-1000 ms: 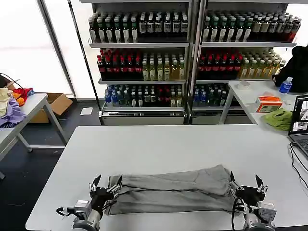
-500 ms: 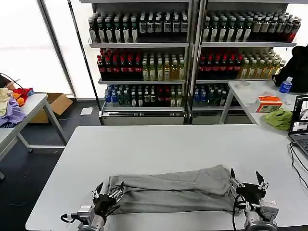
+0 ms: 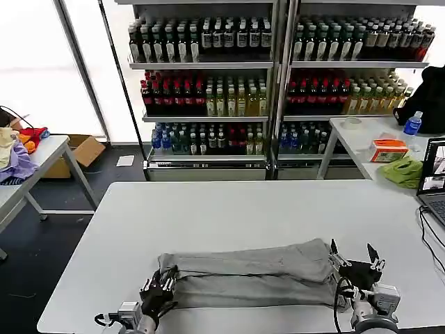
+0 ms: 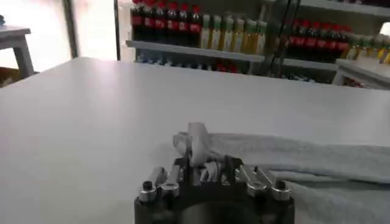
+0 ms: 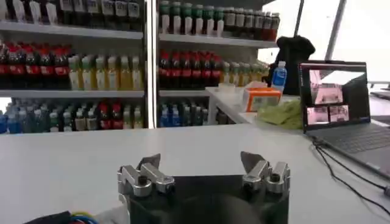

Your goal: Fold and organize the clothes.

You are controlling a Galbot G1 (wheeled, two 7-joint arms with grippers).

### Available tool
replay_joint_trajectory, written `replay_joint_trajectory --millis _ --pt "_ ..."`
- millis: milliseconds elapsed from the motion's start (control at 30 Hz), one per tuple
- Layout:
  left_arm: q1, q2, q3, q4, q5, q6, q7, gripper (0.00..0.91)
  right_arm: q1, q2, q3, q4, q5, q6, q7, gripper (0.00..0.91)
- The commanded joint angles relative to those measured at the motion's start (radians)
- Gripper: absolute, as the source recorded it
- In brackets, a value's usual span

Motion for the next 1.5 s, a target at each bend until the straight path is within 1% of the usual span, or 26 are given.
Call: replay_joint_trajectory --millis 33,300,400,533,567,667,800,900,967,1067,1200,1267,1300,1367,1400,1500 --pt "-0.003 -0.003 0.001 0.02 0.0 0.0 0.014 0.0 0.007 -0.002 0.005 -0.002 0.006 -0.003 0.0 0.907" --pt "-0.019 0.018 -0.049 0.032 -0.001 -0.014 0.017 0.0 0.017 -0.005 0.005 -0.011 0.018 -0.004 -0.001 0.907" --pt "-0.052 0.066 -0.134 0.027 -0.022 -0.011 0.02 0.0 0.021 -0.005 0.002 -0.008 0.018 -0.005 -0.003 0.907" --pt "-0.108 0.209 -0.307 0.051 -0.12 0.009 0.019 0.0 0.029 -0.011 0.004 -0.007 0.026 -0.007 -0.002 0.907" --pt "-0.115 0.268 -0.367 0.065 -0.151 0.011 0.02 0.0 0.032 -0.012 0.004 -0.009 0.03 -0.007 -0.001 0.907" --pt "-0.136 0.387 -0.478 0.124 -0.213 0.014 0.027 0.0 0.042 -0.014 0.004 -0.016 0.037 -0.008 0.002 0.907" --pt "-0.199 0.499 -0.562 0.27 -0.225 0.01 0.044 0.0 0.049 -0.018 0.001 -0.018 0.047 -0.008 0.002 0.907" --pt "-0.233 0.544 -0.586 0.335 -0.224 0.01 0.05 0.0 0.058 -0.017 -0.002 -0.024 0.051 -0.008 0.003 0.907" --pt "-0.229 0.54 -0.592 0.316 -0.223 0.012 0.052 0.0 0.06 -0.015 -0.003 -0.027 0.051 -0.008 0.003 0.907" --pt "-0.204 0.494 -0.559 0.25 -0.168 0.01 0.058 0.0 0.063 -0.01 -0.01 -0.035 0.05 -0.008 0.004 0.907" --pt "-0.176 0.393 -0.445 0.145 -0.085 0.006 0.057 0.0 0.06 -0.009 -0.006 -0.037 0.054 -0.008 0.003 0.907" --pt "-0.168 0.359 -0.386 0.115 -0.064 0.007 0.054 0.0 0.06 -0.01 -0.002 -0.04 0.055 -0.008 0.004 0.907" --pt "-0.161 0.325 -0.342 0.095 -0.055 0.009 0.049 0.0 0.06 -0.01 0.001 -0.04 0.055 -0.009 0.005 0.907" --pt "-0.146 0.293 -0.272 0.049 -0.048 0.012 0.043 0.0 0.057 -0.008 0.007 -0.032 0.055 -0.012 0.006 0.907" --pt "-0.135 0.261 -0.246 0.033 -0.046 0.017 0.042 0.0 0.054 -0.007 0.008 -0.028 0.055 -0.014 0.006 0.907" --pt "-0.126 0.214 -0.171 -0.016 -0.048 0.038 0.028 0.0 0.044 -0.001 0.011 -0.016 0.051 -0.015 0.006 0.907"
